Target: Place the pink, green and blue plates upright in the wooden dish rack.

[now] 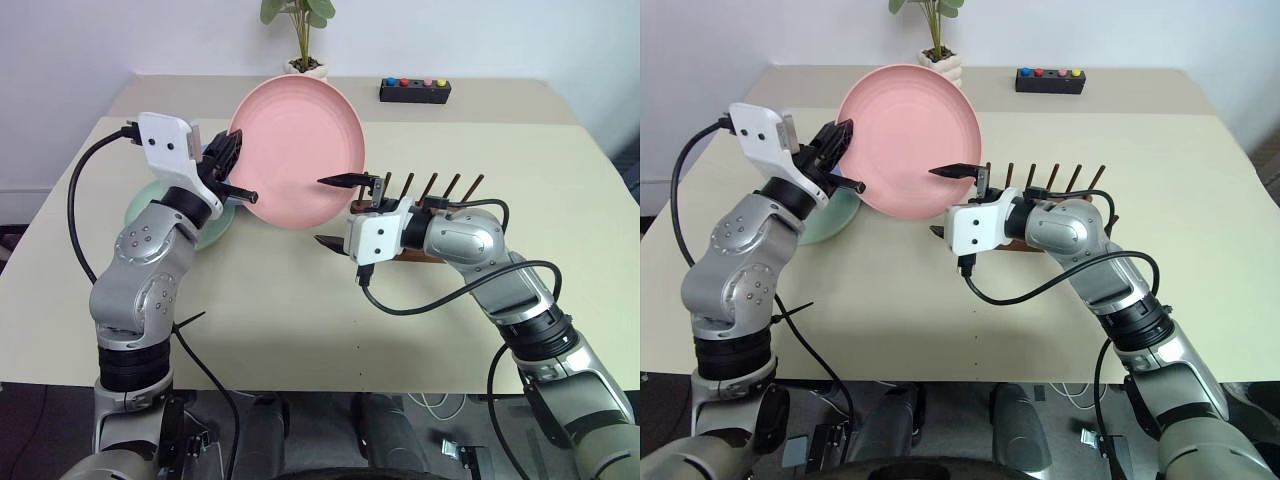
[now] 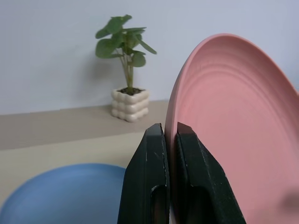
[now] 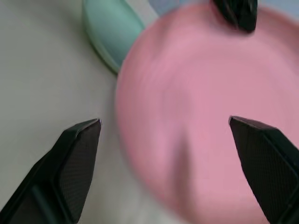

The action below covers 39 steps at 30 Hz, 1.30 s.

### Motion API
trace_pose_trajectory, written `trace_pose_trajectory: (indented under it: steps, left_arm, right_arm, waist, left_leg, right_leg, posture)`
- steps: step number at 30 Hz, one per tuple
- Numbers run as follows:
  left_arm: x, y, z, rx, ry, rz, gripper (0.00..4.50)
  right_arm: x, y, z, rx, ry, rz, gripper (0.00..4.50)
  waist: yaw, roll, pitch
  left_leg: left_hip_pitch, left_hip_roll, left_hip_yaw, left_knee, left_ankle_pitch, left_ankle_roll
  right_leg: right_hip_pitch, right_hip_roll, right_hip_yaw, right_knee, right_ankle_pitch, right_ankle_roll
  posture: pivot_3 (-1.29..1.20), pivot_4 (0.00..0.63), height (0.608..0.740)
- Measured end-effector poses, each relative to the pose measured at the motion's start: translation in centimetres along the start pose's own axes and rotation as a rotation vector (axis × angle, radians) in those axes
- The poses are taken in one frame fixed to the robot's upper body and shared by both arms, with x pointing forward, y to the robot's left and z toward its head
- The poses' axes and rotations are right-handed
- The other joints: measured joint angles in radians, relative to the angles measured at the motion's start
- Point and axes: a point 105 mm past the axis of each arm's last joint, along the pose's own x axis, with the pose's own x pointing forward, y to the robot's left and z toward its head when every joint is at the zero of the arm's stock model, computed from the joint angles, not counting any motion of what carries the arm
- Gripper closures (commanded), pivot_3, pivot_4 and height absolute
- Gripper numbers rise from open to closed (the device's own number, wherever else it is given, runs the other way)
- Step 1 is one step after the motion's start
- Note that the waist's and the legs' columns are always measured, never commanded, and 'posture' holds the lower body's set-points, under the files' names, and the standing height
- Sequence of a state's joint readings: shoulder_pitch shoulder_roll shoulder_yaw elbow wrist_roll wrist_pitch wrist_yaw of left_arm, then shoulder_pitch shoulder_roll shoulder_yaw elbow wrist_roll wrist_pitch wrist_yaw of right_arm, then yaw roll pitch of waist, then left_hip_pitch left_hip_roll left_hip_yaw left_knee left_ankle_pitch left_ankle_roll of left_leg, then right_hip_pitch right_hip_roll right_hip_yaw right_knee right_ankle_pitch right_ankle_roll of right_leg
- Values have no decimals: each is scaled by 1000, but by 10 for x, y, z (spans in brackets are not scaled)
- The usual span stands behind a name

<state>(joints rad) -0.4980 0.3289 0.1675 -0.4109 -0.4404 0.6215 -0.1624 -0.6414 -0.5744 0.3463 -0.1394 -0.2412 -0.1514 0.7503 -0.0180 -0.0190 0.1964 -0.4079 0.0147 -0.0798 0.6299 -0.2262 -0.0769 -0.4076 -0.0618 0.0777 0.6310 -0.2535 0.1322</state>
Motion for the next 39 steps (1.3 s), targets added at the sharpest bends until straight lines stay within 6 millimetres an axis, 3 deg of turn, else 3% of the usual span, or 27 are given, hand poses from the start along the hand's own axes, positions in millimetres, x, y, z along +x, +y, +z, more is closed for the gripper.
trace_pose_trajectory:
  steps: [3,6,13,22,25,32,39]
  left_arm:
    - [0,-5,1,-25,-7,-8,4500]
    - [0,-11,-1,-66,-4,-21,4500]
    - [1,-19,-5,-85,23,-51,4500]
    - [-1,-13,-5,-108,19,-25,4500]
    - [-3,-13,-5,-172,2,-37,3463]
    - [-8,-13,20,-349,-175,-77,61]
    - [-20,13,41,-368,-323,-6,61]
  right_arm:
    - [4,6,-7,-32,15,6,43]
    - [8,17,-12,-86,21,31,880]
    - [13,29,-18,-149,31,54,4470]
    - [14,26,-14,-195,14,22,4470]
    - [14,26,-14,-216,15,16,4500]
    - [14,20,-15,-251,25,-27,4500]
    - [4,-9,-16,-286,33,-139,4500]
  waist:
    - [1,0,0]
    - [0,0,0]
    - [0,0,0]
    - [0,0,0]
    - [-1,0,0]
    - [0,0,0]
    - [0,0,0]
  left_leg:
    - [0,0,0,1,0,0]
    - [0,0,0,0,0,0]
    - [0,0,0,0,0,0]
    - [0,0,-1,1,0,0]
    - [0,0,-1,0,0,0]
    - [0,0,-1,1,0,0]
    - [0,0,-1,0,0,0]
  right_leg:
    - [0,0,0,0,0,0]
    - [0,0,0,0,0,0]
    - [0,0,0,0,0,0]
    - [1,0,0,0,0,0]
    - [1,0,0,0,0,0]
    - [1,0,0,0,0,0]
    - [1,0,0,0,0,0]
  posture:
    - [0,150,730]
    - [0,150,730]
    - [0,150,730]
    - [0,150,730]
    - [0,150,730]
    - [0,150,730]
    - [0,150,730]
